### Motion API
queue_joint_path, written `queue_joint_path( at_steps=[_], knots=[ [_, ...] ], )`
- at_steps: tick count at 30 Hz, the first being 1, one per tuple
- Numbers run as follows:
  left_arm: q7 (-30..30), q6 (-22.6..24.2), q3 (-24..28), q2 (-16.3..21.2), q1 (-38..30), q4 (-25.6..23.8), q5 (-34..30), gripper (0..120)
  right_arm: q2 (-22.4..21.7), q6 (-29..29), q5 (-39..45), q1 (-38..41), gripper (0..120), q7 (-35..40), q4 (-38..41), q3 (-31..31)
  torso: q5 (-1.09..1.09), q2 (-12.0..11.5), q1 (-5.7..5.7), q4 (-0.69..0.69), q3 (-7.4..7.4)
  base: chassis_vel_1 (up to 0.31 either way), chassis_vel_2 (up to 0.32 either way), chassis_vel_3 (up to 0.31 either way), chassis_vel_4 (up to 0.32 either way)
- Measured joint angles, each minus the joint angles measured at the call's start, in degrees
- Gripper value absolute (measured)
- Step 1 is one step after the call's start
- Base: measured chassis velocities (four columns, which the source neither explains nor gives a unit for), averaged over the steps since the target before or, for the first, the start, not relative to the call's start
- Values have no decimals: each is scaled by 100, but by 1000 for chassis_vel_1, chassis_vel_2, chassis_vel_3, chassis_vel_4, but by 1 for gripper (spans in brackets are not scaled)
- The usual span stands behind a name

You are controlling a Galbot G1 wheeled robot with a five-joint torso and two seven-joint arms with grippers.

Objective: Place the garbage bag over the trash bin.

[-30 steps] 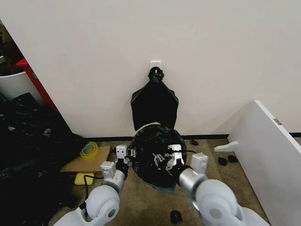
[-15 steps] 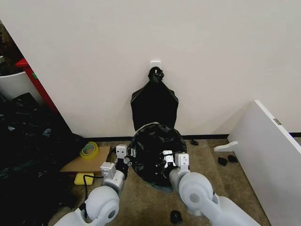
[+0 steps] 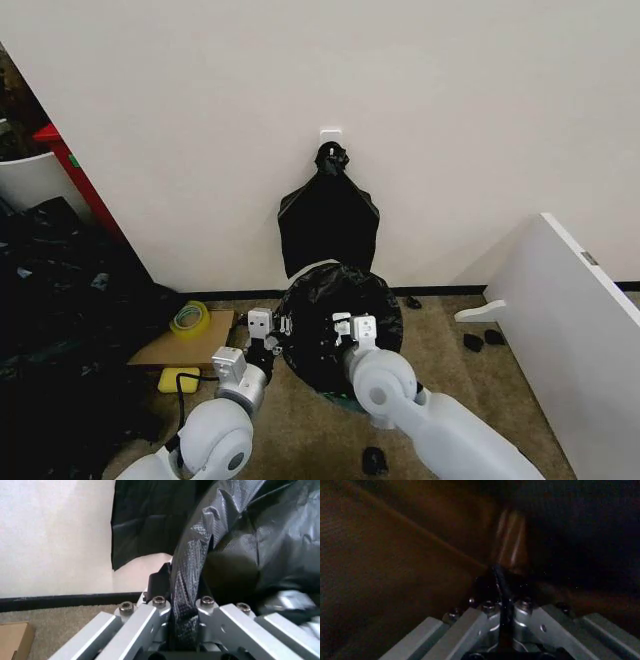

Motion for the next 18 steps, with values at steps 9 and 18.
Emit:
queue_joint_path(
  at_steps=[9, 18],
  knots=[
    [50, -8, -31, 27, 113, -81, 3, 1, 250, 375, -599, 341, 0, -437, -704, -124, 1, 0, 0, 0, 0, 0, 0, 0, 0],
    [243, -276, -46, 1, 84, 191, 565, 1, -91, -407, 819, 315, 0, 464, 405, -77, 1, 0, 0, -1, 0, 0, 0, 0, 0]
  ],
)
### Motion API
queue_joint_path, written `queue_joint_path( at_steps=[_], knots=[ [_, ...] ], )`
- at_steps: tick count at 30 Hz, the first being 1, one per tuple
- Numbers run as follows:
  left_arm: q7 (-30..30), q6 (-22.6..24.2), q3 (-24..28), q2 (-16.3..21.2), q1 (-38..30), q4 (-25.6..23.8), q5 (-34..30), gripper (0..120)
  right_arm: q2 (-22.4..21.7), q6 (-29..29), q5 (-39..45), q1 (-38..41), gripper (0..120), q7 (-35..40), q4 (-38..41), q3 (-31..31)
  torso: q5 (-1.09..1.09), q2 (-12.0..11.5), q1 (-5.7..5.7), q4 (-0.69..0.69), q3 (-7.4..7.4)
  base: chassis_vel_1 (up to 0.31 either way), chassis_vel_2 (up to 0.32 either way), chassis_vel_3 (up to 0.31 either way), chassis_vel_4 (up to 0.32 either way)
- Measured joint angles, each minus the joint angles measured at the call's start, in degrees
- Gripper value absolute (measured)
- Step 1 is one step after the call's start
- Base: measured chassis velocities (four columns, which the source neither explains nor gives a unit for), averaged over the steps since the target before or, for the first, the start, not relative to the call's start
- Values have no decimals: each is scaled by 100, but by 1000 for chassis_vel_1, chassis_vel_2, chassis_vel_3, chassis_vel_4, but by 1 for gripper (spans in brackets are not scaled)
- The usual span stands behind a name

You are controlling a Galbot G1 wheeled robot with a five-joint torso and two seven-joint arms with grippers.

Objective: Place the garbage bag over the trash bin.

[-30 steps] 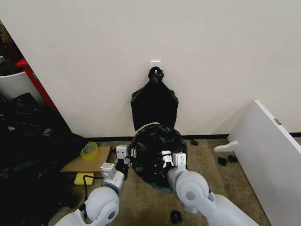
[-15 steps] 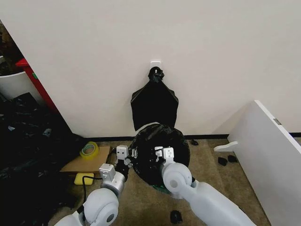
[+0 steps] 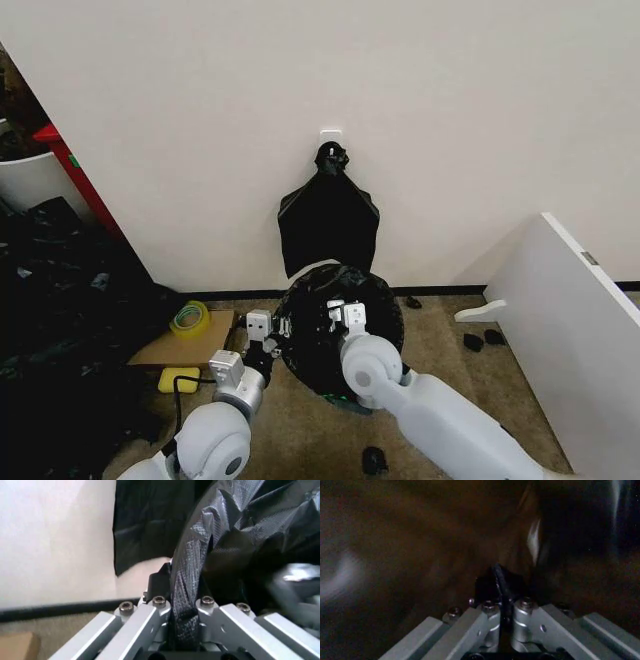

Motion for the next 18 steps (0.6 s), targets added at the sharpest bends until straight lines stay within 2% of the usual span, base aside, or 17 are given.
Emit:
queue_joint_path(
  at_steps=[2, 5, 10, 18],
  knots=[
    [145, -153, -3, 10, 24, 77, 359, 1, -43, -201, 517, 42, 0, 291, 289, 19, -1, 0, 0, 1, 0, 0, 0, 0, 0],
    [222, -240, -19, 23, 51, 92, 547, 1, -78, -242, 879, 82, 0, 531, 401, 12, 0, 0, 0, 1, 0, 0, 0, 0, 0],
    [247, -289, -42, 45, 63, 86, 577, 1, -165, -245, 1221, 25, 0, 725, 378, -52, 0, 0, 0, 1, 0, 0, 0, 0, 0],
    [251, -264, -30, 22, 124, -14, 376, 1, 19, -246, 881, -138, 0, 618, -112, -164, 0, 0, 0, 1, -1, 0, 0, 0, 0]
  ],
)
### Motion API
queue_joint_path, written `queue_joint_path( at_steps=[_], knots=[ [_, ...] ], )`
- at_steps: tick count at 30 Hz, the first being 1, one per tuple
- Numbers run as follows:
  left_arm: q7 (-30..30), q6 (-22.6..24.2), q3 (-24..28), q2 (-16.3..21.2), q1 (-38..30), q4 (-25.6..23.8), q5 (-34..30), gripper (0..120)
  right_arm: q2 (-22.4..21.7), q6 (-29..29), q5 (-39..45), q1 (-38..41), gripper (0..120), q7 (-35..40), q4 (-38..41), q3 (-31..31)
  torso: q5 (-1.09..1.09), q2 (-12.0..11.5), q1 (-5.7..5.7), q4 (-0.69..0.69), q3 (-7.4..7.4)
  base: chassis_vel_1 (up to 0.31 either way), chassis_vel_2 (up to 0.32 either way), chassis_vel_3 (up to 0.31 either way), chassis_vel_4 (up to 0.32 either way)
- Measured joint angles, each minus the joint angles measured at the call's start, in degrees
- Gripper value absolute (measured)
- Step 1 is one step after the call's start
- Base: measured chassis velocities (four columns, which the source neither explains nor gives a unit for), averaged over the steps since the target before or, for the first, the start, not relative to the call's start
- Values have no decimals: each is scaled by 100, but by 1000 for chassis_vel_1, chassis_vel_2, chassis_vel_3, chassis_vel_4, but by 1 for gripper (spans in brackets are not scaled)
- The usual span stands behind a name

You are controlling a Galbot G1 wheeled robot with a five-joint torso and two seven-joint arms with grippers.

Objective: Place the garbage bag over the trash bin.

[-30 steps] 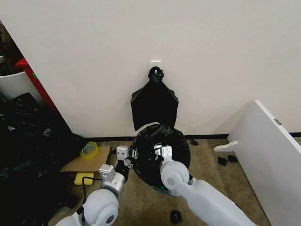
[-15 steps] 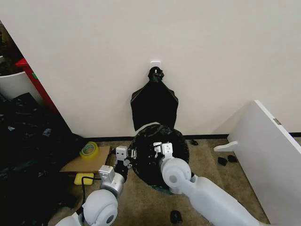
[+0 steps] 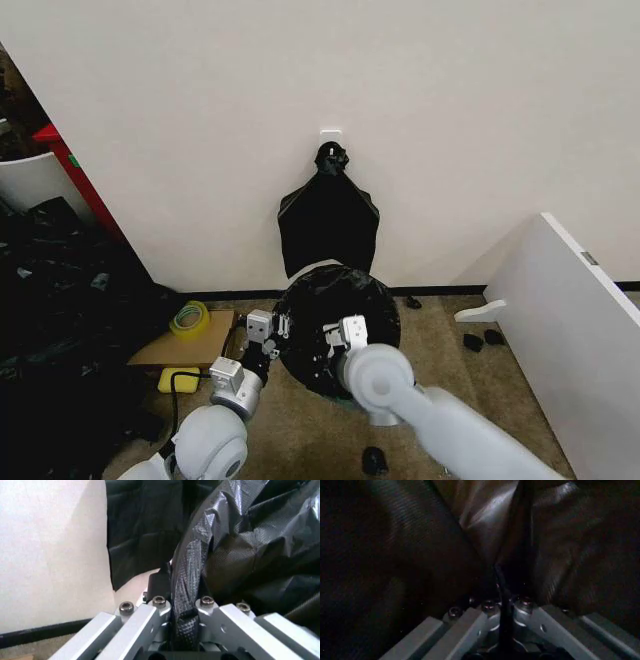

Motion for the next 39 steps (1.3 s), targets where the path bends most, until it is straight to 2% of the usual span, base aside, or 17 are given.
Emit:
queue_joint_path(
  at_steps=[13, 27, 29, 39],
  knots=[
    [-13, 145, -14, 52, 133, -322, -462, 1, 481, 4, -1066, 276, 0, -590, -1226, -75, -1, 0, 0, 0, 0, 0, 0, 0, 0],
    [-29, 210, -13, 72, 152, -396, -560, 1, 552, 71, -1846, 384, 0, -1048, -1620, -75, 0, 0, 0, 2, 0, 0, 0, 0, 0],
    [-28, 216, -10, 79, 152, -417, -581, 1, 581, 82, -1890, 449, 0, -1076, -1691, -77, -2, 0, 0, -1, 0, 0, 0, 0, 0],
    [-27, 226, -12, 99, 153, -421, -587, 1, 651, 65, -1882, 569, 0, -1047, -1769, -137, 0, 0, 0, 0, 0, 0, 0, 0, 0]
  ],
)
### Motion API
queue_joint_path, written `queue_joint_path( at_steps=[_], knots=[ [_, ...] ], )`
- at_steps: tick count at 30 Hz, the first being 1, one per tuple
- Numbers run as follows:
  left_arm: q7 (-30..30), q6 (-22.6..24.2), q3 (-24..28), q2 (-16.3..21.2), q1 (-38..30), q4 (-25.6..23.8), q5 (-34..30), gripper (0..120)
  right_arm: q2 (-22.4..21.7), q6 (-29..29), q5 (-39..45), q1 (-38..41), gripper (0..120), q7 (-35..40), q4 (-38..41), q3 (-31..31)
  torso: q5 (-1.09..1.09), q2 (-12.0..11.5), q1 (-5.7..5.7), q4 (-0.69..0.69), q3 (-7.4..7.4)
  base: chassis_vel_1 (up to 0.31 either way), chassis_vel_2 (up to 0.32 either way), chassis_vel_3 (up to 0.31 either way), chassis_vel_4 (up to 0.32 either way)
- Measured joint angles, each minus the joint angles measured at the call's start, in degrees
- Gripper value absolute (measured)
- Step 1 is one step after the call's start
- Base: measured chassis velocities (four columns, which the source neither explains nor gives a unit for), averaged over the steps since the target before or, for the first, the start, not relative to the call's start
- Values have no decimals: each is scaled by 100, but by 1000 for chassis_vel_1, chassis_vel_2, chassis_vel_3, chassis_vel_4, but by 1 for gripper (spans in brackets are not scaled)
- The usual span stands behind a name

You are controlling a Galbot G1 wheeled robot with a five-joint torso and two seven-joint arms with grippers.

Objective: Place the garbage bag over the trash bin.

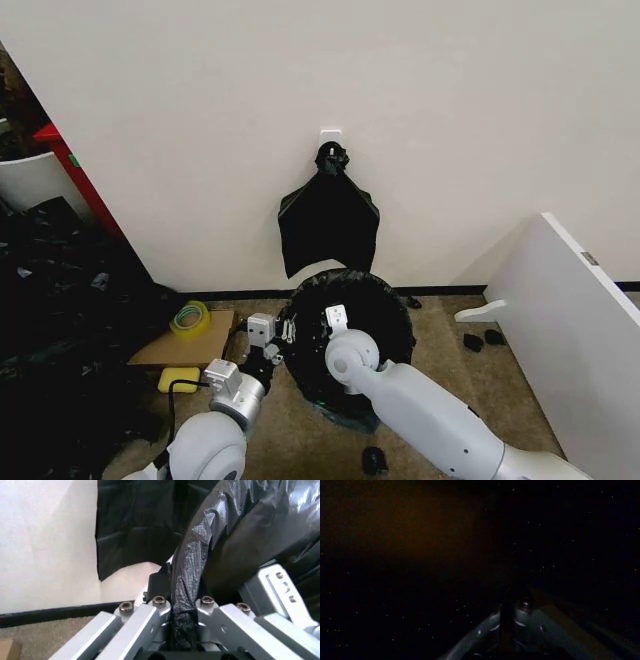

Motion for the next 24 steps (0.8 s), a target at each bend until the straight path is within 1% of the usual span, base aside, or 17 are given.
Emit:
queue_joint_path(
  at_steps=[3, 6, 10, 14, 19, 22, 23, 24],
  knots=[
    [2, 0, -1, -10, -3, 42, 6, 1, -16, -16, -2, -1, 0, 34, 51, -30, 0, 0, 0, 0, 0, 0, 0, 0, 0],
    [-22, 1, 0, -46, -30, 128, 19, 1, -74, -30, 40, -35, 0, 128, 286, -87, 0, 0, 0, 0, 0, 0, 0, 0, 0],
    [-158, 58, 0, -123, -181, 356, -36, 1, -216, -36, 273, -103, 0, 321, 891, -221, 0, 0, 0, -1, 0, 0, 0, 0, 0],
    [-254, 116, -31, -142, -256, 466, -204, 1, -262, -38, 393, -117, 0, 369, 1125, -228, 0, 0, 0, 0, 0, 0, 0, 0, 0],
    [-393, 250, -218, -147, -288, 566, -654, 1, -410, -39, 560, -190, 0, 355, 1596, -68, 0, 0, 0, 0, 0, 0, 0, 0, 0],
    [-630, 434, -386, -172, -369, 667, -1226, 1, -640, -40, 681, -384, 0, 234, 2115, 177, 0, 0, 0, 1, 0, 0, 0, 0, 0],
    [-630, 434, -386, -172, -369, 667, -1226, 1, -640, -40, 681, -384, 0, 234, 2115, 177, 0, 0, 0, 1, 0, 0, 0, 0, 0],
    [-748, 513, -434, -196, -425, 717, -1487, 1, -748, -40, 693, -531, 0, 58, 2368, 353, 1, 0, 0, 1, 0, 0, 0, 0, 0]
  ],
)
